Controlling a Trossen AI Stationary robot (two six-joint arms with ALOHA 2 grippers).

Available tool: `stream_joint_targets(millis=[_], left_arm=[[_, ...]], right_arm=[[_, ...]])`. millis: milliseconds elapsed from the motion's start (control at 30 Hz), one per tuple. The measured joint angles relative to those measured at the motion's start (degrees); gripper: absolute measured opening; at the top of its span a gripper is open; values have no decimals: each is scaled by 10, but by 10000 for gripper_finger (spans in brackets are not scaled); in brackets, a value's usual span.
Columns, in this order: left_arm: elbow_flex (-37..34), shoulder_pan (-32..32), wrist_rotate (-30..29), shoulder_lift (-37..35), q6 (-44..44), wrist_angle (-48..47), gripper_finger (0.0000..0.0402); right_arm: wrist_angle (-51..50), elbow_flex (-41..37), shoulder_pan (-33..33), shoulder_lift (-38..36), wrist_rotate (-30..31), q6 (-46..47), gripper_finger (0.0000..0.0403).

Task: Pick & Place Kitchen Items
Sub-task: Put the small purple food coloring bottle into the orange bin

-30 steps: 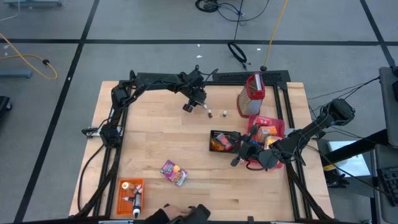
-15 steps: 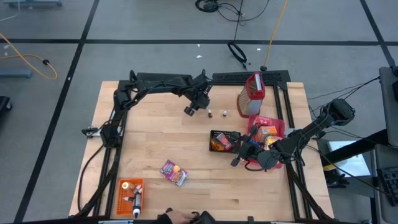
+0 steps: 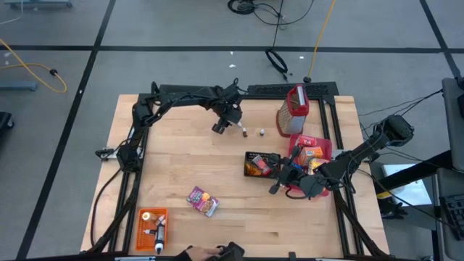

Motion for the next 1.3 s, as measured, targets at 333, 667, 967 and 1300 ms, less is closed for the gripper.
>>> stream_joint_targets(millis=[333,667,967,1300], left_arm=[[1,-24,71,-103,-195,-15,152],[-20,-48,237,-165,-313,-86,152],[-176,-116,196,-239,-366,30,152],[-354,-184,124,-334,-489,264,152]], right_arm=[[0,0,-55,0,-27,16,54],[-22,1,-165,0,-128,84,54],[-115,3,-269,0,-241,189,54],[-317,72,-364,0,-368,280,54]])
